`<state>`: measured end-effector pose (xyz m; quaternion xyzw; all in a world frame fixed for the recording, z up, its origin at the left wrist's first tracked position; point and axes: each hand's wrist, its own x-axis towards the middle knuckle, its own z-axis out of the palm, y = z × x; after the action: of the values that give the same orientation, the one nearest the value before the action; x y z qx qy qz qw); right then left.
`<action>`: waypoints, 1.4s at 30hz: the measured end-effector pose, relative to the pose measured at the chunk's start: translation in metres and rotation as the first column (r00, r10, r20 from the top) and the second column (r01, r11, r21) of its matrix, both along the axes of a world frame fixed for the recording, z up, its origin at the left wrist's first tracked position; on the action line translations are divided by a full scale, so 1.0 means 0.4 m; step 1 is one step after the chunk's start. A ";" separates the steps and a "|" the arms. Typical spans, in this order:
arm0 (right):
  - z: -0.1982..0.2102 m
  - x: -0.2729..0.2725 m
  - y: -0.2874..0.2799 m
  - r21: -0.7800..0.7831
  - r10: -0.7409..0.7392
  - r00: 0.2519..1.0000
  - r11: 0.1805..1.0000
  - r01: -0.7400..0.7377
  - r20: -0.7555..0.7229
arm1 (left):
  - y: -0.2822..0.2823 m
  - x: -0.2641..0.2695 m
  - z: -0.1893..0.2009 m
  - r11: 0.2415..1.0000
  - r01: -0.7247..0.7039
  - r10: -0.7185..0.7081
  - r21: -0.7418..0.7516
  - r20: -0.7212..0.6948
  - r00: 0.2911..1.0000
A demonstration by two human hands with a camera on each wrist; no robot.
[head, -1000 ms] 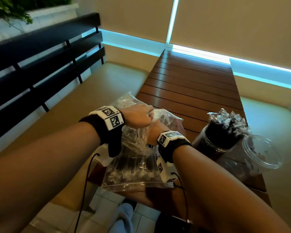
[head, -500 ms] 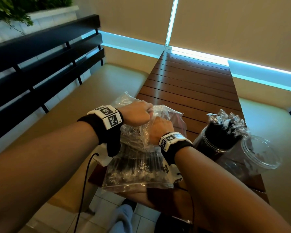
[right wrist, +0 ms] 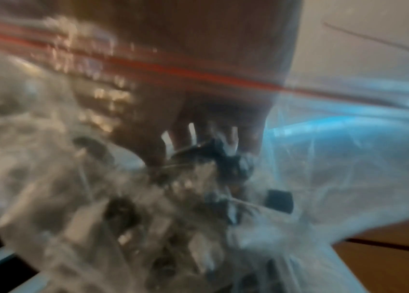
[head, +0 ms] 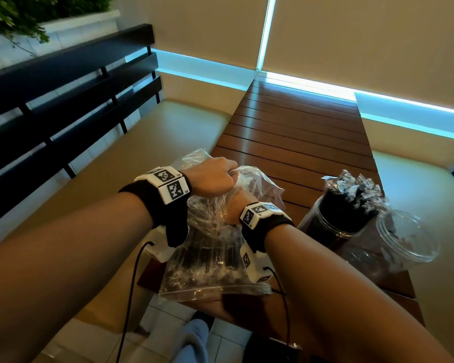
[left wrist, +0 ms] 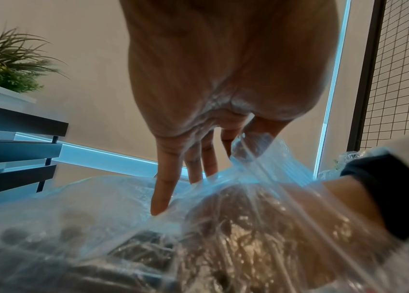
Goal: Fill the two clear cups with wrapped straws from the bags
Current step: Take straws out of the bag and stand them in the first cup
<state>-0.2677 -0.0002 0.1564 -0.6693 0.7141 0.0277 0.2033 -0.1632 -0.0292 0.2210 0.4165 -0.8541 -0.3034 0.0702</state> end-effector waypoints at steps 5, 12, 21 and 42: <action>-0.010 0.006 -0.010 -0.127 -0.116 0.993 0.985 0.115 0.003 | -0.004 0.009 0.000 1.000 -0.015 0.015 0.001 -0.011 1.000; 0.014 0.006 0.008 -0.069 -0.038 0.999 0.997 0.037 -0.009 | -0.012 0.015 -0.002 1.000 -0.029 0.028 -0.002 -0.026 0.999; 0.019 0.003 0.029 -0.041 0.001 0.999 0.999 -0.003 -0.032 | -0.006 0.016 -0.009 1.000 -0.005 0.005 0.013 -0.031 1.000; 0.094 -0.070 -0.001 -0.141 0.116 0.983 0.981 -0.136 -0.140 | -0.057 0.010 -0.002 0.976 -0.106 0.108 -0.188 0.001 0.994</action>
<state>-0.2956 -0.0007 0.1940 -0.7233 0.6821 0.0305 0.1029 -0.1590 -0.0522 0.2203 0.4551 -0.8556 -0.2151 0.1206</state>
